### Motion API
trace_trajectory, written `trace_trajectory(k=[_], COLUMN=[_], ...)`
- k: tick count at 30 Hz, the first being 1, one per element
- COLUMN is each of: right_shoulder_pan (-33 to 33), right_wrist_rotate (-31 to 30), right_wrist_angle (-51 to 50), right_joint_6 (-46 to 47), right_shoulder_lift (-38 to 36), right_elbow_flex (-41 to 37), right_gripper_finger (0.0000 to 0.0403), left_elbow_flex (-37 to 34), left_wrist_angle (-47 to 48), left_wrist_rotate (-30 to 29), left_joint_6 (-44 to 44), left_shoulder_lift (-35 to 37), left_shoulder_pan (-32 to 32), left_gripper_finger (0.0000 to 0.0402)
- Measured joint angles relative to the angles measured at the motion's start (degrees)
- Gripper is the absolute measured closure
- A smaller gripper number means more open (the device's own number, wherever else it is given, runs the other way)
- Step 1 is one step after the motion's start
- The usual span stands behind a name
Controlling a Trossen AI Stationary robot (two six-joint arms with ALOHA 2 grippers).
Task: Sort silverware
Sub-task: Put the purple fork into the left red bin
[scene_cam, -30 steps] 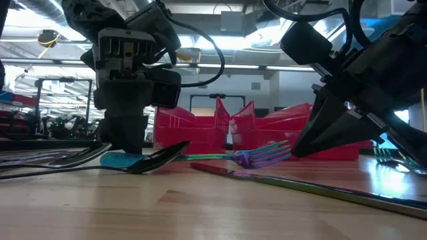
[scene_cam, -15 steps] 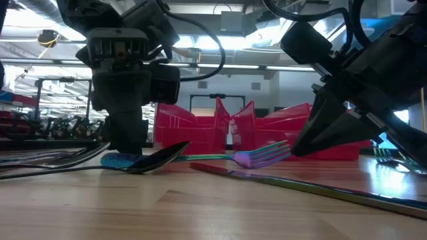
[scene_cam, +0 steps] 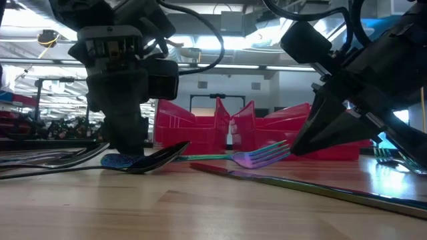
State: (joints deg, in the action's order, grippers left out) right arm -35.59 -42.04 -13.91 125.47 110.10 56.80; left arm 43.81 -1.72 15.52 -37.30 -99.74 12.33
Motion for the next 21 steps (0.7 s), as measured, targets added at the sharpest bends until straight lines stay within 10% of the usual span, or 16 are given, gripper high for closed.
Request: trace_trajectory(k=[21], right_shoulder_pan=[0.00], right_wrist_rotate=[0.00], right_wrist_angle=[0.07], right_joint_6=[0.00], right_shoulder_lift=[0.00], right_elbow_flex=[0.00], right_gripper_finger=[0.0403], left_elbow_flex=[-0.22], left_wrist_angle=[0.56], left_wrist_rotate=[3.92], left_joint_6=[3.02], left_shoulder_lift=[-0.55], left_shoulder_pan=[0.24], left_gripper_finger=[0.0361])
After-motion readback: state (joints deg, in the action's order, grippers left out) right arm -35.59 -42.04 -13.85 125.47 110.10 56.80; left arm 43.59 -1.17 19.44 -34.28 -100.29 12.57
